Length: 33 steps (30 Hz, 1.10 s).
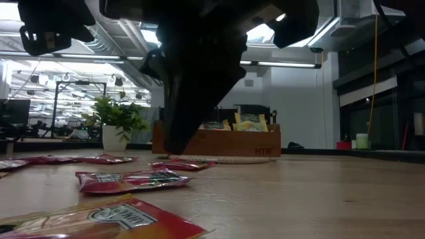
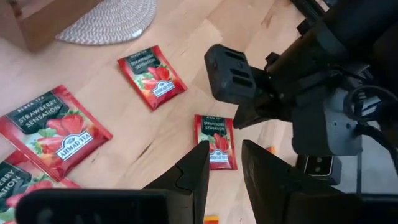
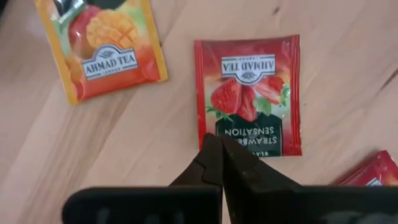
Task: Pick & Place Tea
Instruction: Put the red tea bag into the left section of the wooden organizer
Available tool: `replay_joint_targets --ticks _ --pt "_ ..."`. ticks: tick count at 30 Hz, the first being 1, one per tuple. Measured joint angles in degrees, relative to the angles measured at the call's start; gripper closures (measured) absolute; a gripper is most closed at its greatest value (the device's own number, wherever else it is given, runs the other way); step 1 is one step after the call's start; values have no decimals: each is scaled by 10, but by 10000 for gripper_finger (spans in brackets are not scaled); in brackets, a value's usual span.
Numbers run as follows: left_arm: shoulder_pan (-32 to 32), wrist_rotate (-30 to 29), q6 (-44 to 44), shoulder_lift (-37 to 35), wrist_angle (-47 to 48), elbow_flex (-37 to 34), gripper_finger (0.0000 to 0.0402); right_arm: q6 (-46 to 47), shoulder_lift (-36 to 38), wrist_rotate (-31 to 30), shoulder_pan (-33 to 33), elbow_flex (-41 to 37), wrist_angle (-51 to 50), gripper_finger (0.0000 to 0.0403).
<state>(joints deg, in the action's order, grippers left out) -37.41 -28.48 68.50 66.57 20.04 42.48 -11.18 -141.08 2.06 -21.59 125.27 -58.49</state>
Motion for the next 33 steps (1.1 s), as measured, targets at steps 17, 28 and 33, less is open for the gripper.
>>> replay_joint_targets --ticks 17,28,33 --pt "-1 19 10 0 12 0 311 -11 -34 2 0 2 -12 403" --pt "0 30 144 4 63 0 307 -10 -37 1 0 2 -4 403" --pt "1 36 167 22 39 0 274 -9 -37 0 0 2 6 403"
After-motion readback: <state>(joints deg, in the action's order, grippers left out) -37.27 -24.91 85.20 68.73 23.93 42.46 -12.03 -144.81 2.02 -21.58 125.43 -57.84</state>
